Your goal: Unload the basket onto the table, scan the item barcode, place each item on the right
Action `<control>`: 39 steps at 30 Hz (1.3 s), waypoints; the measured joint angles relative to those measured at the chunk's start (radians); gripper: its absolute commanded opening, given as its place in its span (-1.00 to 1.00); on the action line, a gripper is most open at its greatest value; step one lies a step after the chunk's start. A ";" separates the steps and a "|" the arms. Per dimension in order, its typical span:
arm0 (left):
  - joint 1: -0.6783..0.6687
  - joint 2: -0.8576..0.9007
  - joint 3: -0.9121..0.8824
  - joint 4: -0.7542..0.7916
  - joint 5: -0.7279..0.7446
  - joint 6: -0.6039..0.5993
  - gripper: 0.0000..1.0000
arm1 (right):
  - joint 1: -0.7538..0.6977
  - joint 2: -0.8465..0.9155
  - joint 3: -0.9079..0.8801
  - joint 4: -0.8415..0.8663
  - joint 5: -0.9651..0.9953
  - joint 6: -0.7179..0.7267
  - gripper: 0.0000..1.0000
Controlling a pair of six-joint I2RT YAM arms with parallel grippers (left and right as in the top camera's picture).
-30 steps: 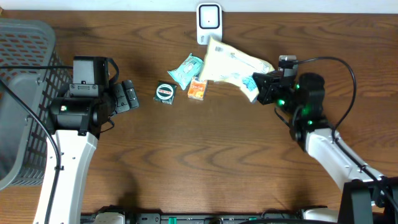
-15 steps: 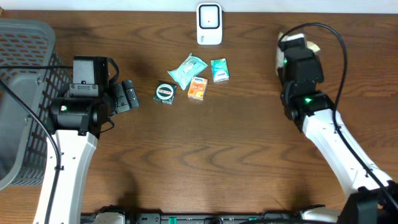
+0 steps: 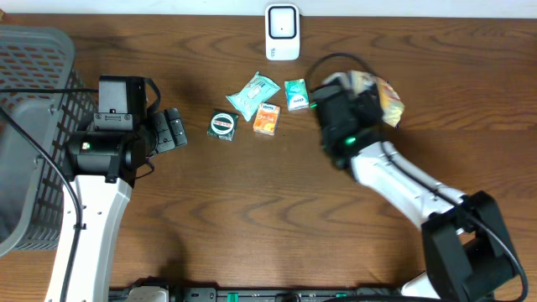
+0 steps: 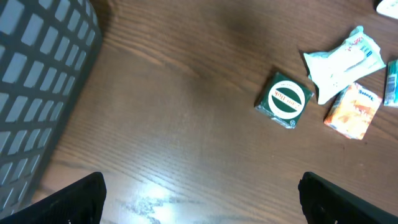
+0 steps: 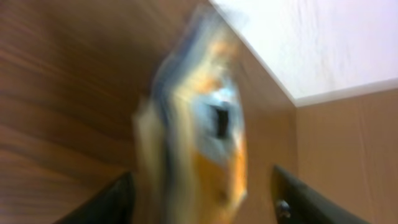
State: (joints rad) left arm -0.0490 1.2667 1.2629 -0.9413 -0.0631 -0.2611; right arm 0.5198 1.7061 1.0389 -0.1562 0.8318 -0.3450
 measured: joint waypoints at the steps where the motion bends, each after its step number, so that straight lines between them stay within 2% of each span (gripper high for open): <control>1: 0.000 0.000 0.000 0.000 0.000 0.000 0.95 | 0.031 0.000 0.007 0.003 -0.002 0.016 0.50; 3: 0.000 0.000 0.000 0.000 0.000 0.000 0.95 | 0.083 0.000 0.028 -0.002 -0.008 0.050 0.65; 7: 0.000 0.000 0.000 0.000 0.000 0.000 0.96 | 0.103 0.000 0.116 -0.056 -0.050 0.134 0.71; 8: 0.000 0.000 0.000 0.000 0.000 0.000 0.95 | 0.089 0.000 0.150 -0.086 -0.082 0.166 0.79; 12: 0.000 0.000 0.000 0.000 0.000 0.000 0.96 | -0.007 -0.006 0.235 -0.185 -0.264 0.288 0.78; 17: 0.000 0.000 0.000 0.000 0.000 0.000 0.95 | -0.234 -0.007 0.257 -0.254 -0.555 0.506 0.71; 21: 0.000 0.000 0.000 0.000 0.000 0.000 0.96 | -0.397 0.024 0.257 -0.270 -0.798 0.707 0.92; 22: 0.000 0.000 0.000 0.000 0.000 0.000 0.95 | -0.418 0.042 0.257 -0.271 -0.851 0.735 0.98; 24: 0.000 0.000 0.000 0.000 0.000 0.000 0.95 | -0.438 0.109 0.257 -0.284 -0.956 0.806 0.99; 29: 0.000 0.000 0.000 0.000 0.000 0.000 0.96 | -0.433 0.232 0.255 -0.293 -1.053 0.955 0.98; 31: 0.000 0.000 0.000 0.000 0.000 0.000 0.96 | -0.433 0.258 0.254 -0.265 -1.069 0.998 0.75; 32: 0.000 0.000 0.000 0.000 0.000 0.000 0.95 | -0.433 0.270 0.254 -0.241 -1.076 1.019 0.48; 33: 0.000 0.000 0.000 0.000 0.000 0.000 0.96 | -0.433 0.282 0.254 -0.214 -1.083 1.033 0.05; 34: 0.000 0.000 0.000 0.000 0.000 0.000 0.95 | -0.433 0.291 0.254 -0.186 -1.087 1.044 -0.66; 35: 0.000 0.000 0.000 0.000 0.001 0.000 0.95 | -0.433 0.298 0.254 -0.163 -1.093 1.051 -0.92; 36: 0.000 0.000 0.000 0.000 0.000 0.000 0.95 | -0.433 0.302 0.254 -0.141 -1.098 1.058 -0.98; 39: 0.000 0.000 0.000 0.000 0.000 0.000 0.96 | -0.434 0.303 0.253 -0.062 -1.127 1.075 -0.98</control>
State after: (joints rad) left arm -0.0486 1.2667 1.2629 -0.9417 -0.0628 -0.2611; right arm 0.0860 2.0094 1.2922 -0.2184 -0.2951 0.7300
